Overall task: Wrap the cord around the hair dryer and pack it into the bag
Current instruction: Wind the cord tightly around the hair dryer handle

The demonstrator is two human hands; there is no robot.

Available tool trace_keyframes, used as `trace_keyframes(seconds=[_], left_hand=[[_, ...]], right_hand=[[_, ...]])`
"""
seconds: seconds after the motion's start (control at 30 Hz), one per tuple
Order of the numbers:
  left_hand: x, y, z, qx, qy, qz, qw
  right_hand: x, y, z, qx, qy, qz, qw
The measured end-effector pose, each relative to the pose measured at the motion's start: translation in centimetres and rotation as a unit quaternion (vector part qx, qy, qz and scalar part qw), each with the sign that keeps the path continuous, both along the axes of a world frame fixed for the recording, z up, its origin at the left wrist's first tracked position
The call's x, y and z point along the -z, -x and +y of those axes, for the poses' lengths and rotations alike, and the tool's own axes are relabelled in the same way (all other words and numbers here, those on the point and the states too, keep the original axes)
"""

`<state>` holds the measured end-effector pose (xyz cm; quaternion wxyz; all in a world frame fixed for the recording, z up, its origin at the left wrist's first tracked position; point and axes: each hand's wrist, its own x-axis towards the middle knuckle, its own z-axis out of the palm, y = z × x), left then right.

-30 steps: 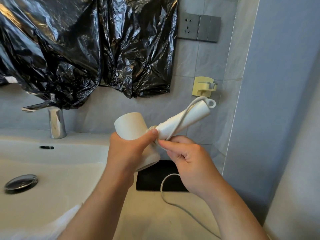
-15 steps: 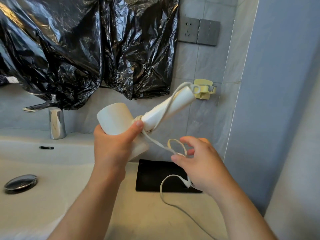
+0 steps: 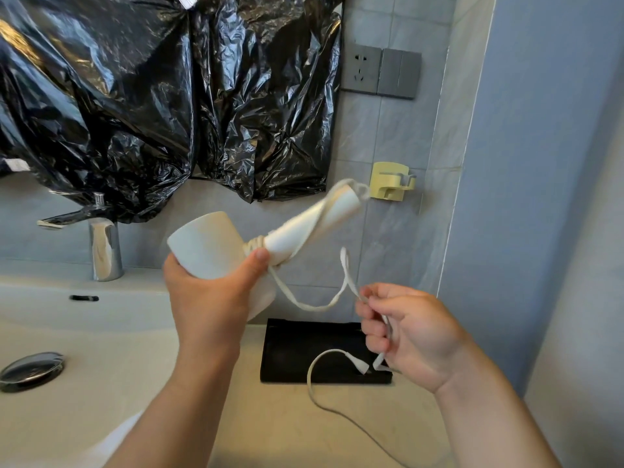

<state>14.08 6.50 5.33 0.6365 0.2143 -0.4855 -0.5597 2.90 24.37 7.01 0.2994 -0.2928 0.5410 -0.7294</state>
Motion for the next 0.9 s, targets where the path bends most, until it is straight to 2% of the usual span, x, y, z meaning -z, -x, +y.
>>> trace_keyframes(seconds=[0.07, 0.13, 0.17, 0.2, 0.23, 0.27, 0.3, 0.33, 0.4, 0.43, 0.47, 0.5, 0.53, 0.57, 0.6, 0.63, 0.7, 0.73, 0.8, 0.9], left_hand=[[-0.2, -0.1, -0.5, -0.002, -0.022, 0.044, 0.999], [-0.3, -0.2, -0.6, -0.006, -0.032, 0.073, 0.997], [-0.3, -0.2, -0.7, -0.007, -0.032, 0.08, 0.996], [-0.2, -0.2, -0.7, -0.008, -0.03, 0.081, 0.996], [-0.2, -0.2, -0.5, -0.01, -0.025, 0.076, 0.997], [-0.2, -0.2, -0.5, -0.012, -0.017, 0.067, 0.998], [-0.2, -0.2, -0.3, -0.012, -0.007, 0.058, 0.998], [-0.2, -0.3, -0.1, -0.014, 0.005, 0.048, 0.999], [-0.2, -0.5, 0.2, -0.024, 0.031, 0.03, 0.999], [-0.1, -0.5, 0.4, -0.03, 0.046, 0.02, 0.998], [-0.1, -0.5, 0.5, -0.038, 0.06, 0.008, 0.997], [-0.1, -0.5, 0.7, -0.046, 0.074, -0.004, 0.996], [0.0, -0.4, 0.9, -0.052, 0.082, -0.012, 0.995], [0.0, -0.4, 1.1, -0.056, 0.085, -0.016, 0.995], [0.1, -0.3, 1.2, -0.056, 0.085, -0.017, 0.995], [0.0, -0.2, 1.3, -0.051, 0.08, -0.015, 0.995], [-0.2, -0.1, 1.3, -0.027, 0.058, -0.002, 0.998], [-0.4, -0.1, 1.2, -0.008, 0.042, 0.008, 0.999], [-0.7, -0.1, 1.1, 0.038, 0.015, 0.023, 0.999], [-1.1, -0.4, 0.7, 0.11, -0.027, 0.007, 0.994]], right_hand=[[-0.3, 0.3, 1.0, -0.015, -0.033, 0.041, 0.999], [-0.8, 0.5, 1.9, 0.034, -0.111, 0.159, 0.981], [-0.9, 0.5, 2.2, 0.067, -0.192, 0.257, 0.945], [-0.8, 0.6, 2.4, 0.077, -0.282, 0.346, 0.892], [-0.5, 0.6, 2.3, 0.068, -0.358, 0.397, 0.843], [-0.2, 0.7, 2.1, 0.059, -0.398, 0.405, 0.821], [0.1, 0.8, 1.9, 0.057, -0.401, 0.388, 0.828], [0.2, 0.6, 1.7, 0.065, -0.374, 0.354, 0.855], [-0.1, 0.1, 1.1, 0.088, -0.268, 0.309, 0.908], [-0.2, -0.3, 0.6, 0.11, -0.22, 0.325, 0.913], [-0.2, -0.8, 0.2, 0.148, -0.185, 0.369, 0.899], [-0.1, -1.5, -0.2, 0.216, -0.161, 0.451, 0.851], [-0.2, -2.4, -0.6, 0.277, -0.138, 0.556, 0.772], [0.0, -3.2, -1.0, 0.298, -0.128, 0.644, 0.693], [0.4, -3.9, -1.6, 0.278, -0.129, 0.697, 0.648], [0.8, -4.5, -2.0, 0.234, -0.151, 0.699, 0.659], [1.5, -5.0, -2.6, 0.15, -0.205, 0.619, 0.743], [1.8, -4.8, -2.9, 0.126, -0.215, 0.585, 0.772], [2.3, -3.9, -3.2, 0.121, -0.183, 0.556, 0.801], [2.3, -2.6, -2.7, 0.081, -0.14, 0.468, 0.869]])
